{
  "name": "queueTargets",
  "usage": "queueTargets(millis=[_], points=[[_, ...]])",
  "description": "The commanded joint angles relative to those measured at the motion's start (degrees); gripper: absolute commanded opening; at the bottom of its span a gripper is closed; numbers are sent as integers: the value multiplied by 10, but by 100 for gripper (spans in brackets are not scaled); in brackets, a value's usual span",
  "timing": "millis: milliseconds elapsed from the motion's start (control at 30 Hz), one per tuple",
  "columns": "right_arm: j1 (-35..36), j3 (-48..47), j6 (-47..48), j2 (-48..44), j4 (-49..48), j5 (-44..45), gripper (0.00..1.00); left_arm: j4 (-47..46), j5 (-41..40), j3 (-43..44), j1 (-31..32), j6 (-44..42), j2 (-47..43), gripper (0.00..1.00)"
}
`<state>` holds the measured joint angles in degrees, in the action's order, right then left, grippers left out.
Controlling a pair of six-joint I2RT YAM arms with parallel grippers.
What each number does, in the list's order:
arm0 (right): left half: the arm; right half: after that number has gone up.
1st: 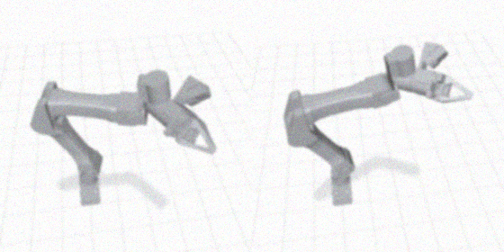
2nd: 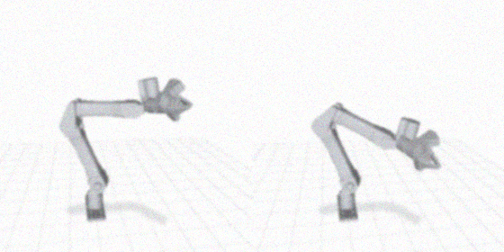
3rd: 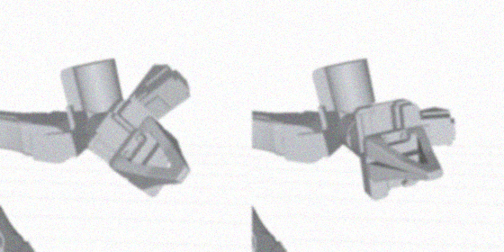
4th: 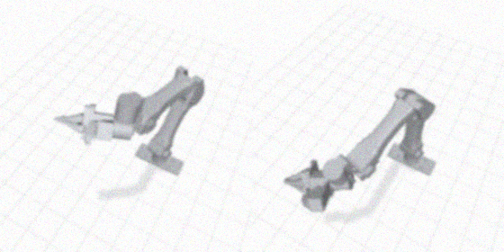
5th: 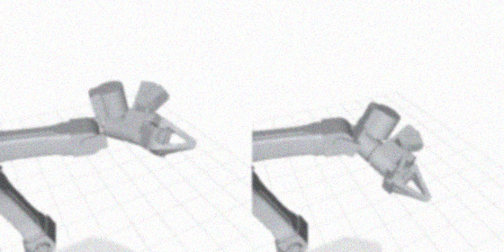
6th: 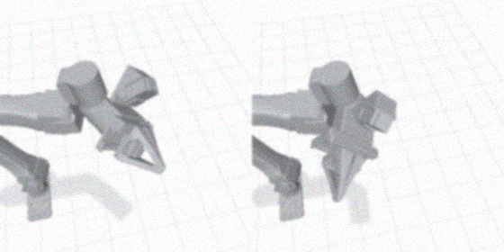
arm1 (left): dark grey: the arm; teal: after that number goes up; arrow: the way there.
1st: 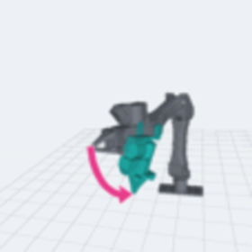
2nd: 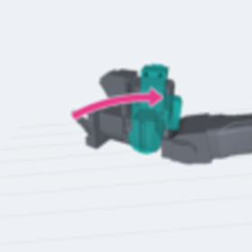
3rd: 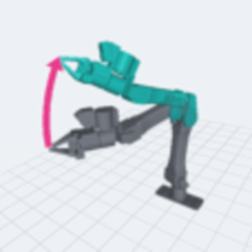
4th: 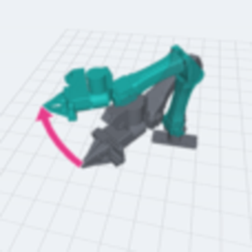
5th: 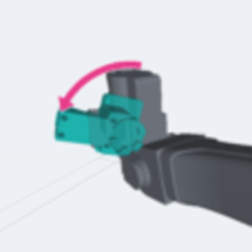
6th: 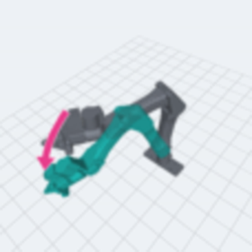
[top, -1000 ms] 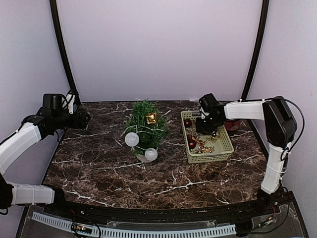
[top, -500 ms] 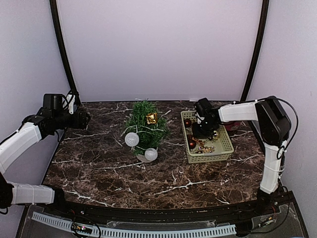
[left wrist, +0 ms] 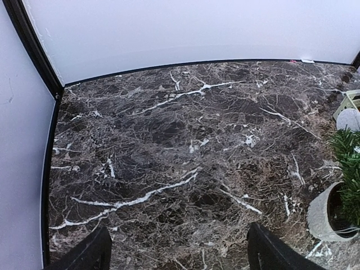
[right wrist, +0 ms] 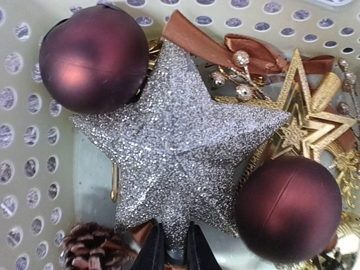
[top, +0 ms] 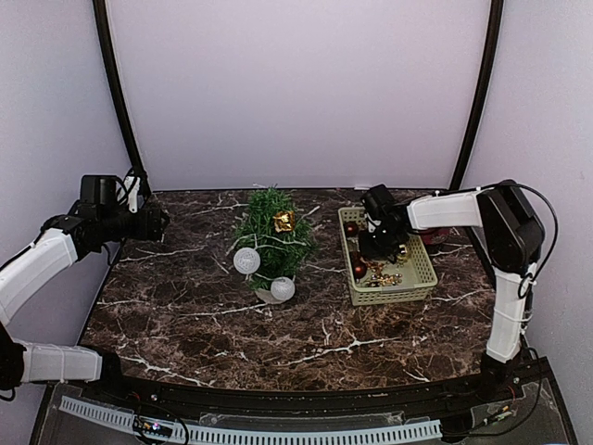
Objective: Decorate the small christmas tree
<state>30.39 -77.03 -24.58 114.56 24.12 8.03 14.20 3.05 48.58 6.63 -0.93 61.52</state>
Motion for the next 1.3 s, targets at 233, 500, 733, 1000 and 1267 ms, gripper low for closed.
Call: queueTargets(millis=[233,500,733,1000,1267], points=[[2,35,39,-208,57,-25,9,54,9,141,140,131,-8,84],[49,63,83,-355,85,-103,4,34,27,241,319,250,45,82],[170,15,106,-398,109,-121,2,-33,63,285,431,326,104,82],[296,-60,135,-365,131,-64,1,-53,112,304,445,372,148,82],[342,-106,158,-320,152,-22,0,-40,83,291,445,386,150,70]])
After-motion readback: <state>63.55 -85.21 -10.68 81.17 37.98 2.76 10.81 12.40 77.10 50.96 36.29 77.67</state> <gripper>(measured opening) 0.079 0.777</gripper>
